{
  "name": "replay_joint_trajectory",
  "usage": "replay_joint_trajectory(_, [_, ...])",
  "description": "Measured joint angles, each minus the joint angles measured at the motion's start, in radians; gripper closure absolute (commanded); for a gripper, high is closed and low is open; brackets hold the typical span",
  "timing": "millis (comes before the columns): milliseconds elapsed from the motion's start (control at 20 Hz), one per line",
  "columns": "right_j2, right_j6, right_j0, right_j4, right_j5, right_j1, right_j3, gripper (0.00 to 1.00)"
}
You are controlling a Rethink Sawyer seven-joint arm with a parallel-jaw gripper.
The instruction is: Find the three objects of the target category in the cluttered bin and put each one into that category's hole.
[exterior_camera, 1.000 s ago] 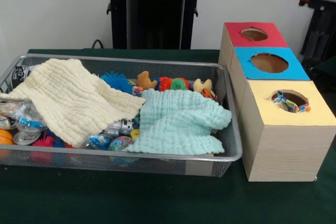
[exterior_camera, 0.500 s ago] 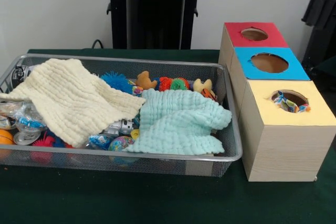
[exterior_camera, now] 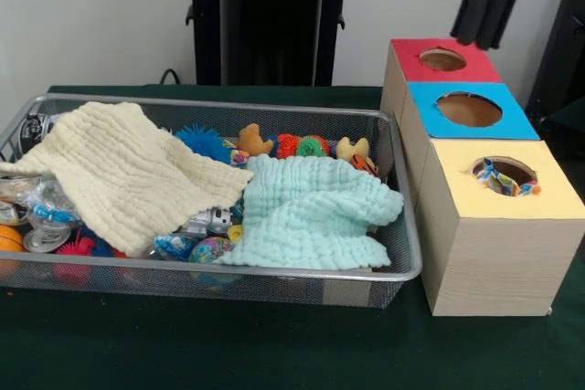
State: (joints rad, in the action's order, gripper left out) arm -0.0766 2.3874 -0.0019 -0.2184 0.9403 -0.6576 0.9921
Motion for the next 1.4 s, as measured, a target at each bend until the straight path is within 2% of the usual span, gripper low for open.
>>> replay_joint_trajectory(450, [0.07,-0.039,-0.118,-0.006,0.0,0.011,0.011,1.0])
replay_joint_trajectory(800, [0.115,-0.114,-0.194,-0.019,0.0,0.011,0.011,1.0])
replay_joint_trajectory(1400, [0.156,-0.194,-0.266,-0.056,0.0,0.013,0.011,1.0])
